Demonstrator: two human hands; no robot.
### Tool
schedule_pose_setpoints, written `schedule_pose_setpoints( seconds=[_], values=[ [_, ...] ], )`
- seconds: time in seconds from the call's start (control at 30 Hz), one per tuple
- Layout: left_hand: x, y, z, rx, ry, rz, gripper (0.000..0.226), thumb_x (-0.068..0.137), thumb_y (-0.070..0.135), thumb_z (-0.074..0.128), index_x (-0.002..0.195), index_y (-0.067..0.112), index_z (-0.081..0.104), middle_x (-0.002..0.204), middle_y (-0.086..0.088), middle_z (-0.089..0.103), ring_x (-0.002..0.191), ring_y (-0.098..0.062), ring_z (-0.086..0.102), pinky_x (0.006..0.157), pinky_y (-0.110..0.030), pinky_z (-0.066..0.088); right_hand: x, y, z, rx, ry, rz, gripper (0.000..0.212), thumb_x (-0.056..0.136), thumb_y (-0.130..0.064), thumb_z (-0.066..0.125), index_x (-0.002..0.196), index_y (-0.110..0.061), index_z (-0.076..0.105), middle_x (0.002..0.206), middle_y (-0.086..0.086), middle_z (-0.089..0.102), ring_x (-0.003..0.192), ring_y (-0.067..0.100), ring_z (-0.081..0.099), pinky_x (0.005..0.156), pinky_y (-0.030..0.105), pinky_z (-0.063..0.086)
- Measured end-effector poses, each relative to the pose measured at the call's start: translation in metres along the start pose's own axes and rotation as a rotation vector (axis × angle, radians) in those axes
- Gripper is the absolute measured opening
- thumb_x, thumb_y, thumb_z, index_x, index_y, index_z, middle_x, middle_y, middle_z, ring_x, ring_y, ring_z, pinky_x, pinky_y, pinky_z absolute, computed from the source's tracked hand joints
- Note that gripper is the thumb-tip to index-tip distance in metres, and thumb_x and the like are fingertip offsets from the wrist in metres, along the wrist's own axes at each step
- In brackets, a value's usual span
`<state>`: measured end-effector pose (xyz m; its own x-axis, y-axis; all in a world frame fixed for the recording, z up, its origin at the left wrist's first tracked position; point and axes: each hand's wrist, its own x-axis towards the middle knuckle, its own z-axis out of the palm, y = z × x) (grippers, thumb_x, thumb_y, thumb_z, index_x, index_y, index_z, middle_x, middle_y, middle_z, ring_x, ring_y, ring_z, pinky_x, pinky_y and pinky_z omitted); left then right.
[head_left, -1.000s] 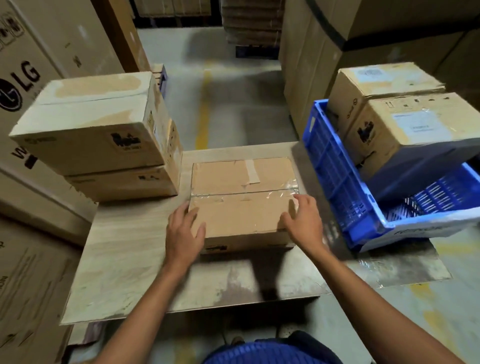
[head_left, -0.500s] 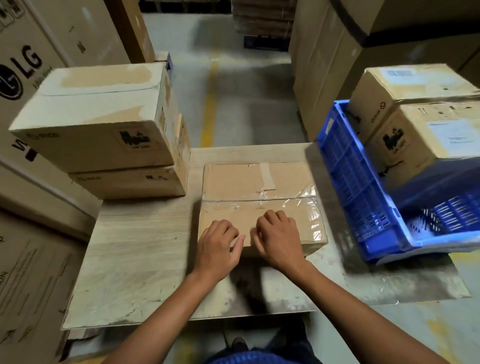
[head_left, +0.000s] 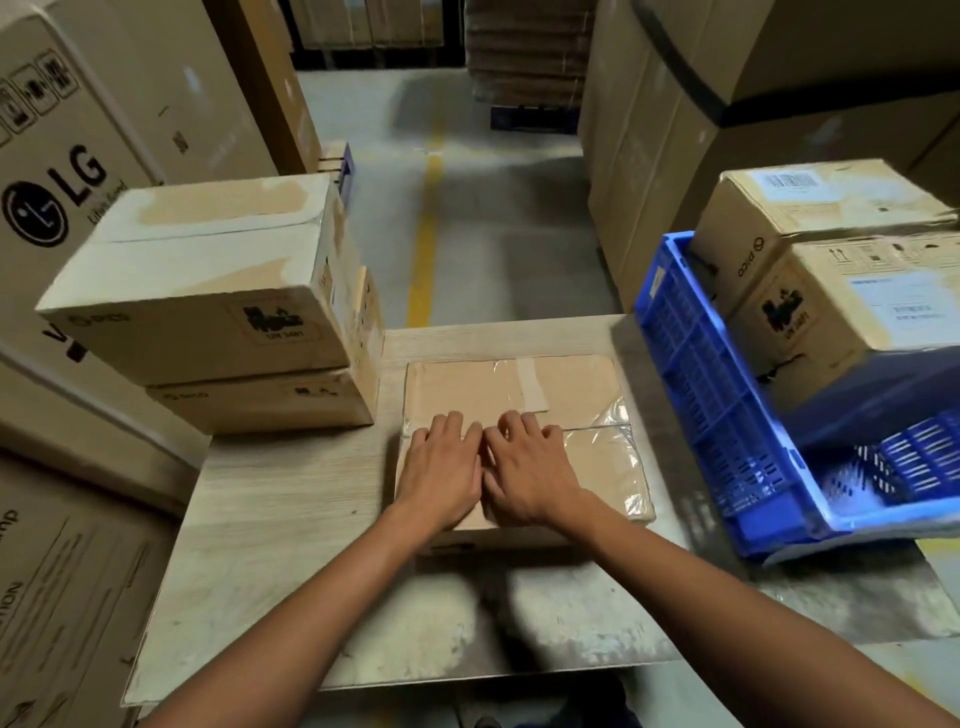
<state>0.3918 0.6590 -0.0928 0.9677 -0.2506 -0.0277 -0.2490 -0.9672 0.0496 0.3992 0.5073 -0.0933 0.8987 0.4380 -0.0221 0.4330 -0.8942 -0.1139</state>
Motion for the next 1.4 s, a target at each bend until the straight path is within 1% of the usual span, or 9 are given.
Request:
schedule_pose_setpoints(
  seconds=[0.17,0.4,0.53,0.7,0.87,0.97,1.1,1.3,1.4],
  values=[
    [0.016,-0.015,0.014,-0.120,-0.090,-0.040,0.061,0.104,0.044,0.029,0.160,0.026,0.010,0.168,-0.007,-0.004,0.154,-0.025,-0.004,0.125,-0.043,0.002,0.010,0.012,0.006,0.072,-0.153,0.000,0.069,0.100,-0.055,0.019,0.161,-0.023,0.014,0.169,0.011,0.001,0.156,0.030,-0.002,0.123,0.057,0.005],
    [0.044,-0.004,-0.013,-0.053,-0.064,-0.085,0.048,0.093,0.044,0.044,0.136,0.024,0.043,0.141,-0.011,0.041,0.128,-0.029,0.038,0.106,-0.047,0.035,0.042,0.024,-0.020,-0.026,-0.218,0.024,0.065,0.091,-0.056,0.045,0.146,-0.023,0.036,0.153,0.009,0.033,0.138,0.028,0.032,0.104,0.052,0.034],
    [0.065,0.024,-0.008,-0.240,-0.123,-0.012,0.057,0.101,0.038,0.040,0.153,0.018,0.029,0.165,-0.010,0.016,0.152,-0.029,0.009,0.123,-0.050,0.013,0.035,0.043,-0.018,-0.019,-0.272,0.219,0.073,0.096,-0.054,0.043,0.158,-0.027,0.015,0.166,0.012,0.007,0.153,0.032,0.006,0.117,0.066,0.012],
    [0.065,0.039,0.007,-0.225,-0.132,-0.003,0.065,0.103,0.043,0.032,0.160,0.022,0.008,0.168,-0.003,-0.003,0.154,-0.022,-0.009,0.124,-0.050,-0.002,0.020,0.057,-0.002,0.009,-0.263,0.215,0.070,0.102,-0.053,0.022,0.159,-0.030,-0.011,0.166,0.008,-0.022,0.153,0.029,-0.021,0.122,0.061,-0.004],
    [0.063,0.031,0.003,-0.285,-0.135,0.013,0.060,0.106,0.040,0.028,0.160,0.021,0.009,0.168,-0.002,-0.001,0.154,-0.019,-0.008,0.125,-0.045,-0.002,0.027,0.052,-0.006,0.050,-0.262,0.240,0.072,0.102,-0.056,0.027,0.161,-0.030,-0.003,0.168,0.009,-0.014,0.155,0.031,-0.013,0.122,0.061,0.001],
    [0.051,0.039,-0.002,-0.333,-0.064,-0.011,0.051,0.108,0.032,0.026,0.157,0.017,0.027,0.166,-0.005,0.015,0.154,-0.020,0.006,0.125,-0.040,0.004,0.021,0.039,-0.011,0.078,-0.176,0.272,0.058,0.101,-0.042,0.038,0.155,-0.022,0.028,0.165,0.014,0.017,0.152,0.035,0.015,0.118,0.057,0.024],
    [0.018,0.048,-0.002,-0.387,0.006,-0.061,0.046,0.107,0.026,0.029,0.145,0.013,0.050,0.159,-0.005,0.037,0.151,-0.020,0.023,0.123,-0.032,0.013,-0.010,0.024,0.001,0.091,0.035,0.246,0.034,0.090,-0.028,0.052,0.120,-0.014,0.060,0.125,0.012,0.054,0.117,0.033,0.052,0.088,0.045,0.047],
    [0.007,0.052,0.003,-0.418,-0.062,-0.065,0.048,0.107,0.026,0.030,0.153,0.014,0.038,0.162,-0.004,0.031,0.152,-0.019,0.018,0.124,-0.032,0.012,-0.028,0.020,0.018,0.086,-0.054,0.221,0.078,0.067,-0.035,0.072,0.138,-0.006,0.053,0.134,0.019,0.053,0.126,0.038,0.049,0.100,0.047,0.045],
    [0.007,0.051,-0.001,-0.449,-0.072,-0.075,0.046,0.107,0.024,0.032,0.149,0.012,0.044,0.161,-0.005,0.032,0.152,-0.019,0.019,0.124,-0.033,0.013,-0.027,0.022,0.011,0.100,0.006,0.214,0.054,0.086,-0.042,0.045,0.130,-0.012,0.057,0.132,0.014,0.055,0.122,0.034,0.050,0.098,0.045,0.044]
  ],
)
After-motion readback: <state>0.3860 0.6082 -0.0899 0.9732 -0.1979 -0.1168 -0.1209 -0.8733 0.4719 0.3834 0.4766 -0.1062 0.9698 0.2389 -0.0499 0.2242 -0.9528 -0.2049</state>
